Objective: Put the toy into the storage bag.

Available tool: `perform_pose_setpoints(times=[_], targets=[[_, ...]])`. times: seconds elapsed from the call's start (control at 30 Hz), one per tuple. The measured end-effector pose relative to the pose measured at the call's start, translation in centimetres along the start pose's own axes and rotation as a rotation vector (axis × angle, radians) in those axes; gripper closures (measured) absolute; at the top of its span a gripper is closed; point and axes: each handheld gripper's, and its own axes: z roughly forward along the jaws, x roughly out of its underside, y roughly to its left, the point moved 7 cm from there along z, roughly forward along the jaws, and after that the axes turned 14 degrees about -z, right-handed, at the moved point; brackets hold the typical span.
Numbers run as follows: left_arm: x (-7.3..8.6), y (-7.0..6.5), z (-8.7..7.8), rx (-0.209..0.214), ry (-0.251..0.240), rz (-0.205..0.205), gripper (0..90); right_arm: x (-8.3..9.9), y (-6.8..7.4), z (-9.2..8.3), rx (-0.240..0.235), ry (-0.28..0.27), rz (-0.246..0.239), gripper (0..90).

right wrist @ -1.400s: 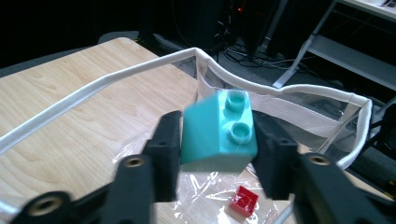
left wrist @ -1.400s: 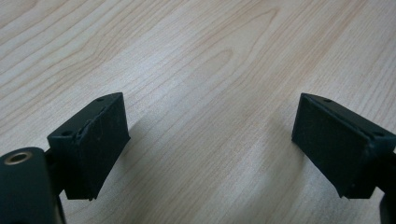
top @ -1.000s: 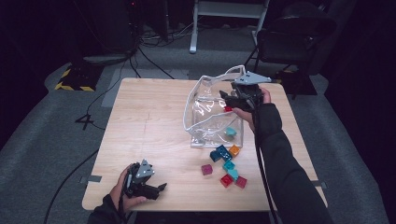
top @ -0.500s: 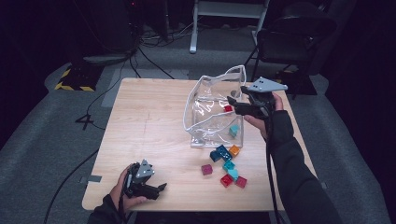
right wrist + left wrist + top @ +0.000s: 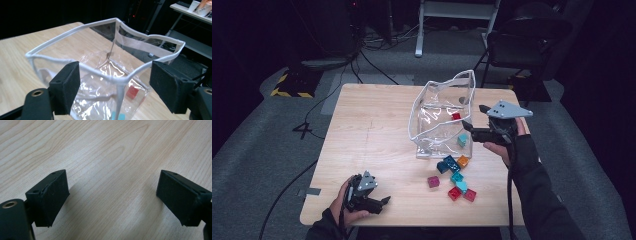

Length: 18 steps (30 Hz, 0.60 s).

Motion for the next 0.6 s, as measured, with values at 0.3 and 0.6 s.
perform_pose_setpoints(times=[0.3,0.6], targets=[[0.0,0.0,0.0,0.000,0.000,0.000,11.0,2.2,1.9,-0.9,-0.024,0.027,-0.030,25.0],[0.0,0.0,0.0,-0.002,0.001,0.000,11.0,5.6,5.2,-2.0,-0.073,0.059,-0.053,24.8]])
